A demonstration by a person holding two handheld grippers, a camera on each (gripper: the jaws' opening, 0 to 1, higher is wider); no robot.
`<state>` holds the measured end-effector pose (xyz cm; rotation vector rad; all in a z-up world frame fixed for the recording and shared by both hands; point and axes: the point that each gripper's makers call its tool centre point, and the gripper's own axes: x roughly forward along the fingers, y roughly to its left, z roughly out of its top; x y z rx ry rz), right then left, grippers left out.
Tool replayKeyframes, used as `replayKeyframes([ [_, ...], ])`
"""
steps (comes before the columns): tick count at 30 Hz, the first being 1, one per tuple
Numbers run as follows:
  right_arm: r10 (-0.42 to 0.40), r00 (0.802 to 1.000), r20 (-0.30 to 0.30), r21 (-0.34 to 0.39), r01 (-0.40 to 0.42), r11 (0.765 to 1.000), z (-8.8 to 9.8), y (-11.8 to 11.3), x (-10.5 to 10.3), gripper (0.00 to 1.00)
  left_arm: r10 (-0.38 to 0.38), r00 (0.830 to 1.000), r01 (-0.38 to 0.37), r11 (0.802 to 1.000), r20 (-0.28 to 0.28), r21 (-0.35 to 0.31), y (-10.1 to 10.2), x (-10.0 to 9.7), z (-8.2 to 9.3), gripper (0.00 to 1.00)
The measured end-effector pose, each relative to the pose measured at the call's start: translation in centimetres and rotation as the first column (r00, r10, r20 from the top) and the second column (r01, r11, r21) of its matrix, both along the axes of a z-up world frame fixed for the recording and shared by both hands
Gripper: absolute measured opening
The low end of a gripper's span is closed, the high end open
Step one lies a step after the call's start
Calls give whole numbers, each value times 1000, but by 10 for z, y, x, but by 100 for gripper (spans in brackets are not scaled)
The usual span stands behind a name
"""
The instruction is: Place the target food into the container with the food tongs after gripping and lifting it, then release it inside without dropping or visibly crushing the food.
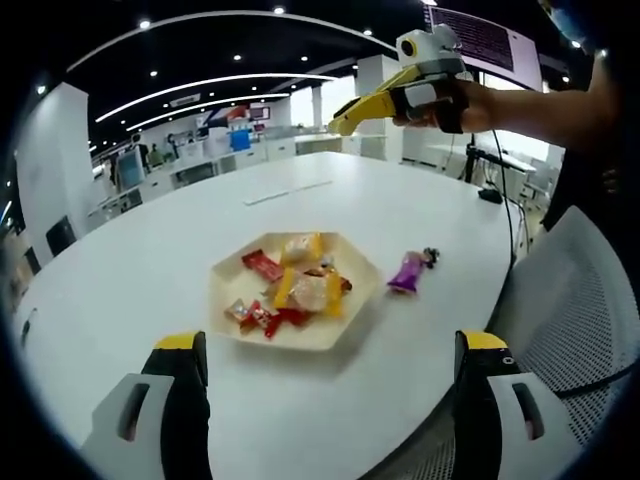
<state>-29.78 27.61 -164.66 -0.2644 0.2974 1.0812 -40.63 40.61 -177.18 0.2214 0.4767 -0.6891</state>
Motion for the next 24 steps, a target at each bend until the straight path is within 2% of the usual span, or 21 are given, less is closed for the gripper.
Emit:
replayKeyframes([
  [10,-36,999,19,57,34,998,-1,-51,-12,28,-9,1000,9,1000,-11,-10,-2,-1,-1,99],
  [17,-25,1000,17,65,24,998,-8,-71,-24,28,-8,1000,7,1000,-14,-27,-3,-2,1,99],
  [24,-4,1000,15,60,3,998,-19,-76,-35,28,-5,1000,5,1000,-14,-27,-3,-1,1,99],
])
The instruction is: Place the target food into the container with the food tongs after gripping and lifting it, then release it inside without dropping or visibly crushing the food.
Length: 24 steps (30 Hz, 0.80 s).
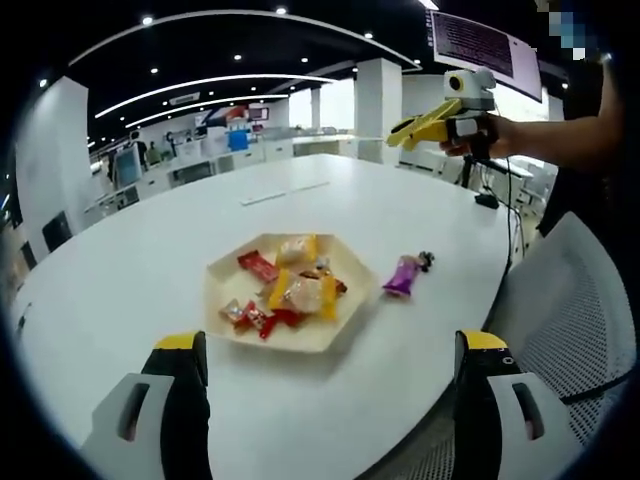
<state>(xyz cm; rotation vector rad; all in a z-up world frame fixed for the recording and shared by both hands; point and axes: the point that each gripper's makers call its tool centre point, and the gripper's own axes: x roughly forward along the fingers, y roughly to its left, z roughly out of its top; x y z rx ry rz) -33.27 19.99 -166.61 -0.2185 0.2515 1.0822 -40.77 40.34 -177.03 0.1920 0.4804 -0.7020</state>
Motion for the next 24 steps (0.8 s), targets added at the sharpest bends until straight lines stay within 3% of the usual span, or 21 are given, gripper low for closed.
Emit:
replayKeyframes([
  [7,17,1000,-3,15,-17,1000,-5,2,-8,28,2,1000,-2,1000,-5,7,1,0,-2,99],
  [15,59,996,-66,-28,-60,998,-42,3,-22,29,4,1000,-3,1000,-21,27,2,0,-7,99],
  [24,101,991,-85,-66,-107,992,-66,12,-31,29,1,1000,0,999,-30,34,2,-1,-10,99],
])
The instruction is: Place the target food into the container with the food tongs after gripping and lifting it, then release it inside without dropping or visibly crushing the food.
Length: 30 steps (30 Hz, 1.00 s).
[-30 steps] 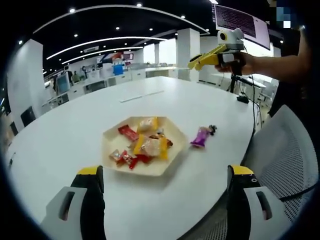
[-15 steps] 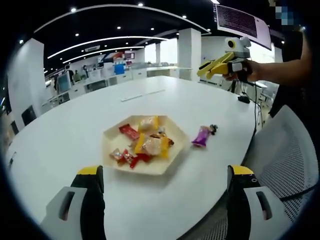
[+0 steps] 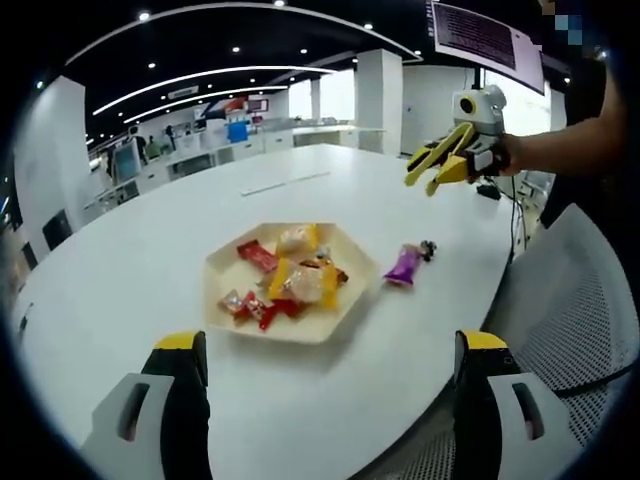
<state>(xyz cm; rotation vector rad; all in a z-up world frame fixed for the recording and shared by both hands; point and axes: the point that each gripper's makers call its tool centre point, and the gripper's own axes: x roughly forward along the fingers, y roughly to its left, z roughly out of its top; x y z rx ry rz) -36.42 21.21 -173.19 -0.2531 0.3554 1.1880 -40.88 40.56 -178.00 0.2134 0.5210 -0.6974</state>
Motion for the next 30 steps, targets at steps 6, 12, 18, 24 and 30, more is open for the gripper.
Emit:
replayKeyframes([
  [6,71,997,0,-79,-71,994,-25,6,-10,29,-5,1000,5,1000,-1,11,0,0,-1,99],
  [12,111,994,0,-110,-111,988,-46,17,-11,29,-14,1000,14,1000,-13,25,-1,-2,-5,99],
  [18,140,990,-17,-153,-141,978,-70,21,-9,29,-8,1000,8,1000,-18,29,0,-3,-5,99],
  [24,176,984,-16,-188,-176,966,-80,29,-10,29,-1,1000,2,999,-20,37,2,-2,-7,99],
  [30,209,978,-10,-263,-204,943,-95,31,-11,29,17,1000,-16,999,-23,37,4,-1,-7,99],
])
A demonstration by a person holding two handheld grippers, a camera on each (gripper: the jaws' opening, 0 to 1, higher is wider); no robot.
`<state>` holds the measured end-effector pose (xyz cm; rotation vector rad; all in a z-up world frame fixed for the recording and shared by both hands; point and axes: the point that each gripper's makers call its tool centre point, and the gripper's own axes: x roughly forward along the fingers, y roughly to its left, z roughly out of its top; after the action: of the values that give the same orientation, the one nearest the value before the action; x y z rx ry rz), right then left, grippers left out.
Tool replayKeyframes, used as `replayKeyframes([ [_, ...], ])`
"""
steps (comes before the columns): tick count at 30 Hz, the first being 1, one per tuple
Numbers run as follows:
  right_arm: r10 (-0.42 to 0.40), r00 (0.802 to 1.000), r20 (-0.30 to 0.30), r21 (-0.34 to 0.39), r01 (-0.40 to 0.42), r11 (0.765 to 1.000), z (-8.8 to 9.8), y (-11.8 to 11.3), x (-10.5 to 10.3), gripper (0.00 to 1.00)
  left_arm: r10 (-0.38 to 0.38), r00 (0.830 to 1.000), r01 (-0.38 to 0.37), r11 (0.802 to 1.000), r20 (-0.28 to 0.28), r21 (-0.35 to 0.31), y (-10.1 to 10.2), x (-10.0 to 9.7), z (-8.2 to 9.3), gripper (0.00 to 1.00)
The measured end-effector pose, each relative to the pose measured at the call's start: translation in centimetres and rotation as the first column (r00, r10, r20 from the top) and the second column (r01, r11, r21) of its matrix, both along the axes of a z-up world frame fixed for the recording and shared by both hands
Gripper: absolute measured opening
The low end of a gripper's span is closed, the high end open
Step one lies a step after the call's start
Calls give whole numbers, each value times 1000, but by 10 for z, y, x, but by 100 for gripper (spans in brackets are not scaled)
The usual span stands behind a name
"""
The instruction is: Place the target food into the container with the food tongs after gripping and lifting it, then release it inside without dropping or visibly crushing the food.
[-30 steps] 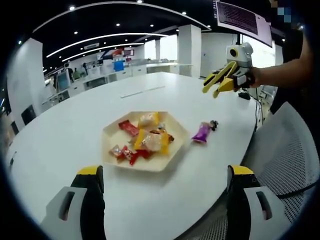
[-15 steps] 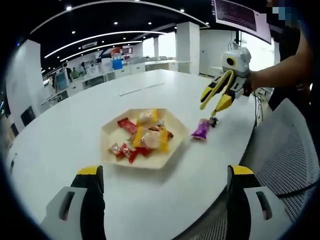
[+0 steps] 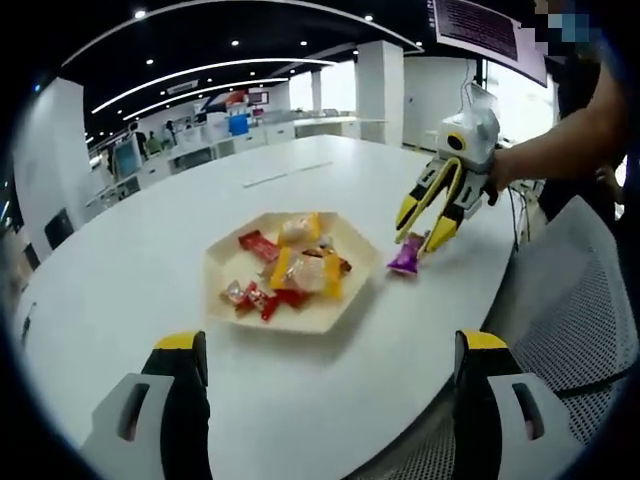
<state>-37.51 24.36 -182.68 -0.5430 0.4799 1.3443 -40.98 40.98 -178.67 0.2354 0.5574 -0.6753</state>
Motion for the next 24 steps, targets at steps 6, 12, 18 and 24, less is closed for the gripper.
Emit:
replayKeyframes([
  [6,-105,994,-40,27,107,994,-5,-2,10,28,1,1000,-1,1000,-4,3,-1,-1,0,99],
  [12,-172,982,-73,-10,172,985,-5,-7,14,23,0,1000,0,1000,-11,10,-1,-1,-3,99],
  [18,-214,971,-104,-28,212,977,-3,-10,16,22,2,1000,-2,1000,-12,7,-1,-1,-3,99],
  [24,-280,950,-138,2,283,959,17,-18,30,22,-18,1000,18,1000,-15,8,-4,-2,-4,99],
])
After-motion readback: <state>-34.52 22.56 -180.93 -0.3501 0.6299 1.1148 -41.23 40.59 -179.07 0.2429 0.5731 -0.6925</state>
